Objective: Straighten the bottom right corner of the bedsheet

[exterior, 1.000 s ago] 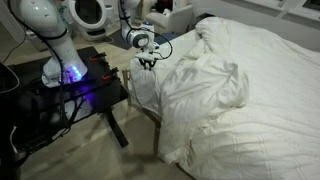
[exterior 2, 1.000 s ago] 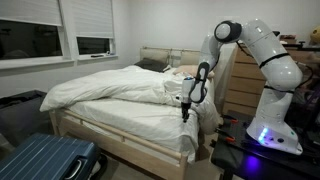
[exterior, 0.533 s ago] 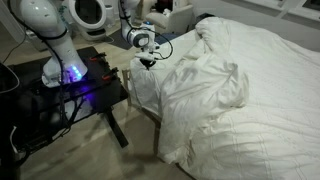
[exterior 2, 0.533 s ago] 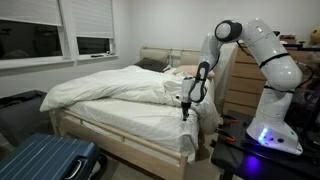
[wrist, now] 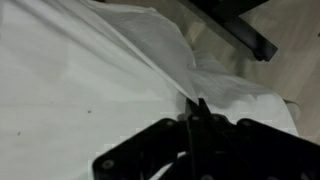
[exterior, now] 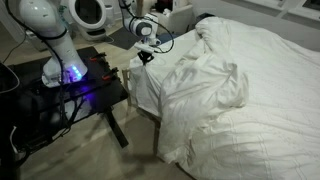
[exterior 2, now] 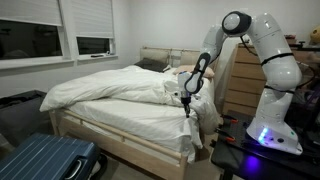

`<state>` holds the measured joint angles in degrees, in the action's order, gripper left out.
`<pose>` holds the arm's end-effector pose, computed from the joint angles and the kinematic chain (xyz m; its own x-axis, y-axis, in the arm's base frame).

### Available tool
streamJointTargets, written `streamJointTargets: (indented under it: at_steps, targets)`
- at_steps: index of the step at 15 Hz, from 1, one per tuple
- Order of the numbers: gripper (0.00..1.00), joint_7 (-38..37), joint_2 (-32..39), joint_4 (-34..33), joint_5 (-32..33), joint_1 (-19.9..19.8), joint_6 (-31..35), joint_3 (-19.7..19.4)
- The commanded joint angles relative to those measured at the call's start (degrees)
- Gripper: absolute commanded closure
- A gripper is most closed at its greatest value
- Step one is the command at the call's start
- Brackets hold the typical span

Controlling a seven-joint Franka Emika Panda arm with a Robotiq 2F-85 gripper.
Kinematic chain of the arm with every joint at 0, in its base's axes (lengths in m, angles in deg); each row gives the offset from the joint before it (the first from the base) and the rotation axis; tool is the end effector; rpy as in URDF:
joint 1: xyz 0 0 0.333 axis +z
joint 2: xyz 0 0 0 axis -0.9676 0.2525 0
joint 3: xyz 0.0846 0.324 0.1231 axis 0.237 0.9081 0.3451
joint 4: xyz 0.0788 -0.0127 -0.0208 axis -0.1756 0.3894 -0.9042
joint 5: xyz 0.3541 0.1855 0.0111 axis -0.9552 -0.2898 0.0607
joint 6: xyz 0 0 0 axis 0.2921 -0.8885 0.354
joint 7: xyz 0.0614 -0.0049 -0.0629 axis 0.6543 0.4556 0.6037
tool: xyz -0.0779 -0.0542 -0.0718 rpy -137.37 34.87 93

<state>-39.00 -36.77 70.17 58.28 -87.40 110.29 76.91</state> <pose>0.5003 -0.0753 0.0961 0.8012 0.5690 -0.1850 0.5673 -0.8207 -0.0676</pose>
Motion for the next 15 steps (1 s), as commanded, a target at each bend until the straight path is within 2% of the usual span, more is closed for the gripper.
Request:
streamJointTargets:
  at_steps: [1, 7, 8, 9, 12, 15]
  targets:
    - [1.00, 2.96, -5.95, 4.91, -4.28, -1.93, -10.27, 3.75]
    - [1.00, 3.63, -6.52, 5.00, -5.90, -1.47, -12.89, 3.27]
    - [0.73, 3.38, -6.53, 5.05, -5.67, -1.25, -12.96, 3.06]
    - [0.72, 3.50, -6.54, 5.11, -5.81, -1.23, -13.68, 3.12]
    - [0.50, 3.48, -7.10, 6.62, -7.99, -0.27, -23.19, 3.92]
    - [0.28, 2.90, -8.06, 7.76, -9.04, 0.83, -24.12, 3.76]
